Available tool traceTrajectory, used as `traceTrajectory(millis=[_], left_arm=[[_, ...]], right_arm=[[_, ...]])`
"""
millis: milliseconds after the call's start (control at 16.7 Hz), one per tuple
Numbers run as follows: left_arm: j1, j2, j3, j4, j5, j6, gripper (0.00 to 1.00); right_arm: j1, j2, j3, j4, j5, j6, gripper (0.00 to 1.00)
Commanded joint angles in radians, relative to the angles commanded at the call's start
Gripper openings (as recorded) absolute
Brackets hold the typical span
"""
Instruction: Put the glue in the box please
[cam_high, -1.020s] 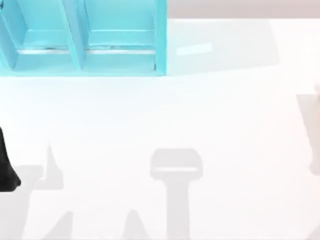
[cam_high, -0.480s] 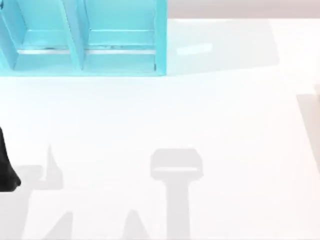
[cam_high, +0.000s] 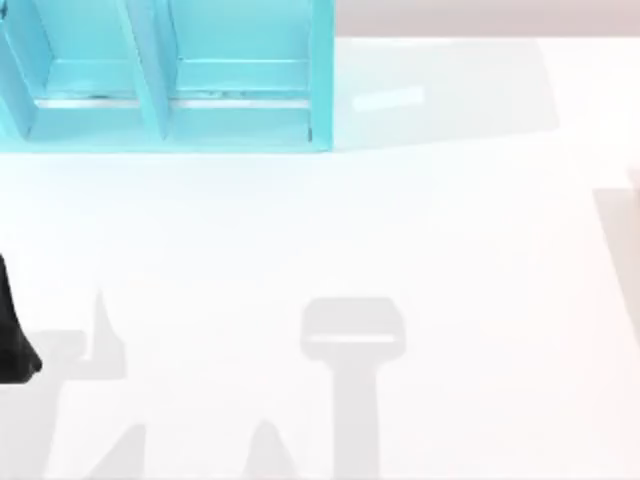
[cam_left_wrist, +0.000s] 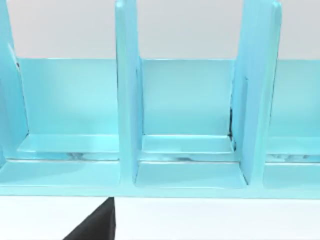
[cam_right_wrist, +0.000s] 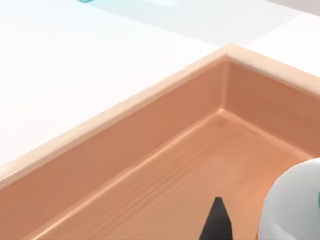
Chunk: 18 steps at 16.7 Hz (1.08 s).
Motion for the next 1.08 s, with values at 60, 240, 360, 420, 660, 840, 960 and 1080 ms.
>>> traceTrajectory(millis=[60,240,360,420,660,840,960,1080], left_arm=[[0.0,0.0,0.0,0.0,0.0,0.0,1.0],[0.0,0.0,0.0,0.0,0.0,0.0,1.0],[0.0,0.0,0.0,0.0,0.0,0.0,1.0],[0.0,0.0,0.0,0.0,0.0,0.0,1.0],[0.0,0.0,0.0,0.0,0.0,0.0,1.0],[0.0,0.0,0.0,0.0,0.0,0.0,1.0],[0.0,0.0,0.0,0.0,0.0,0.0,1.0],[0.0,0.0,0.0,0.0,0.0,0.0,1.0]], right_arm=[[0.01,-0.006,-0.007,0.024,-0.002,0.018,0.0],[0.051,-0.03,-0.051,0.156,-0.016,0.117,0.0],[0.081,-0.044,-0.093,0.275,-0.032,0.208,0.0],[0.095,-0.049,-0.115,0.336,-0.042,0.256,0.0],[0.143,-0.061,-0.189,0.52,-0.078,0.413,0.0],[0.153,-0.064,-0.205,0.553,-0.087,0.446,0.0],[0.153,-0.064,-0.205,0.553,-0.087,0.446,0.0],[0.153,-0.064,-0.205,0.553,-0.087,0.446,0.08]])
